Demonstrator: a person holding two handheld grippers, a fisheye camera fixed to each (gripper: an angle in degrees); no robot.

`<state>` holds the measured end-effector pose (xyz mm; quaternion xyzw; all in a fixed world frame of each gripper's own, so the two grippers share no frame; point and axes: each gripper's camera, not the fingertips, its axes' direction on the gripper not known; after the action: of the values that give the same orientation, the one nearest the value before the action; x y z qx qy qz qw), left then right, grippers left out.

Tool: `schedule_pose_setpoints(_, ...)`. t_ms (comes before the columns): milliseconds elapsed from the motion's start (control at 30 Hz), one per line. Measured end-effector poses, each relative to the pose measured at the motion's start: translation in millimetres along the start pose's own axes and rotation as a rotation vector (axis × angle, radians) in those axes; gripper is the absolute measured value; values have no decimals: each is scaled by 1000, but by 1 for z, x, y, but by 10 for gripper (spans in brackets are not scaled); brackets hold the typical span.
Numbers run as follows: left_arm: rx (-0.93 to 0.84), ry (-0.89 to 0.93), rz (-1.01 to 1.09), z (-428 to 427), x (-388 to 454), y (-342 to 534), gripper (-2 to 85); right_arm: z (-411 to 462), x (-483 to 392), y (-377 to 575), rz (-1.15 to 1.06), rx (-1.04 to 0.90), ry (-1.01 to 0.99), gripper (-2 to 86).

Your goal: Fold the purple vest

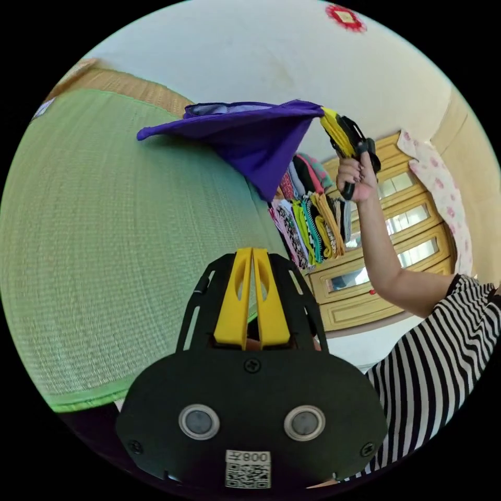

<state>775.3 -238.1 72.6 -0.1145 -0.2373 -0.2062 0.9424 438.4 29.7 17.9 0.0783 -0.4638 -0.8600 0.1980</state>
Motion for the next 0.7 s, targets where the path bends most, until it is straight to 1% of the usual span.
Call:
schedule_pose_setpoints(167,171,169,-150,-72,-89,58,38,54,-59,50,-9,-99,-169,7)
schedule_pose_setpoints(233,225,213,-210,-103,-132,88,54,68,-76,70,-4,-135,-203,7)
schedule_pose_setpoints(400,294,320,-293,-148,-204,141,89,90,-115,122,-3,-201,-236,7)
schedule_pose_setpoints(567,274,431,-382,-158,-261,178,123,86,-136,173,49,-198,-255,7)
schedule_pose_setpoints(700,209,520,-421,-147,-295,197,143,77,-148,199,62,-190,-235,6)
